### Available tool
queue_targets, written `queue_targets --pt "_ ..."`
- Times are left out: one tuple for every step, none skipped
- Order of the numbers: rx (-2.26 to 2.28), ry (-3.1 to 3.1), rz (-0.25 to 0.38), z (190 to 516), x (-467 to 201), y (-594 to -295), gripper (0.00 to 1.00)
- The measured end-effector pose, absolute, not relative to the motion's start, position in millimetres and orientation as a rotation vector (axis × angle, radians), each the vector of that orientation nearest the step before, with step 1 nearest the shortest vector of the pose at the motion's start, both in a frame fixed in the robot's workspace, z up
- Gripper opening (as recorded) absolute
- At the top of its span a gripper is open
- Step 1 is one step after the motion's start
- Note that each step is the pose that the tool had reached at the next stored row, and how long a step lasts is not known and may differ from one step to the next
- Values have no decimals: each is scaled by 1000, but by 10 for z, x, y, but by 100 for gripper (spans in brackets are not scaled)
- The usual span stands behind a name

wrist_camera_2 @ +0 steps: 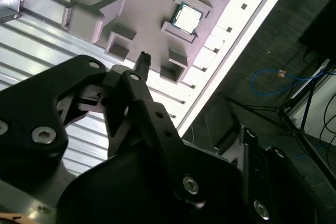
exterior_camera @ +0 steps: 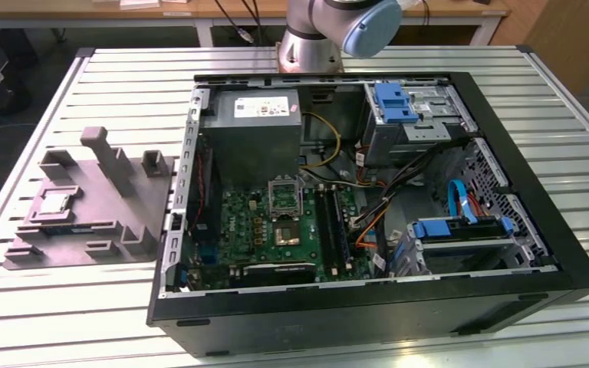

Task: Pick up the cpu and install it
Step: 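Pick up the cpu and move it towards the insertion slot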

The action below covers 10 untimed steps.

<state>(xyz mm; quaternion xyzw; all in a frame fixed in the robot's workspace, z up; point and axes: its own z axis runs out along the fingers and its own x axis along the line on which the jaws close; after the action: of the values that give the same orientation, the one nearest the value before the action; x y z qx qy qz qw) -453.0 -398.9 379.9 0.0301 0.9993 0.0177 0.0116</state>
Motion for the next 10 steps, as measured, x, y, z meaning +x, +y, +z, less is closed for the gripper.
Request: queue_targets --pt "84 3117 55 3790 -4533 -3990 71" --pt "75 3117 55 3776 -4535 -3990 71" --pt "72 3118 55 3760 -4535 -3990 71" --pt "72 3118 57 3745 -4536 -3991 71" --pt "72 3118 60 3731 -4536 -3994 71" --pt "72 3118 61 3719 -4536 -3994 71" --pt "72 3118 61 3712 -4536 -3994 71" --pt "72 3119 61 3711 -4536 -3994 71" --pt "72 3119 61 3695 -4535 -3994 71" --pt "72 3119 61 3667 -4536 -3995 71"
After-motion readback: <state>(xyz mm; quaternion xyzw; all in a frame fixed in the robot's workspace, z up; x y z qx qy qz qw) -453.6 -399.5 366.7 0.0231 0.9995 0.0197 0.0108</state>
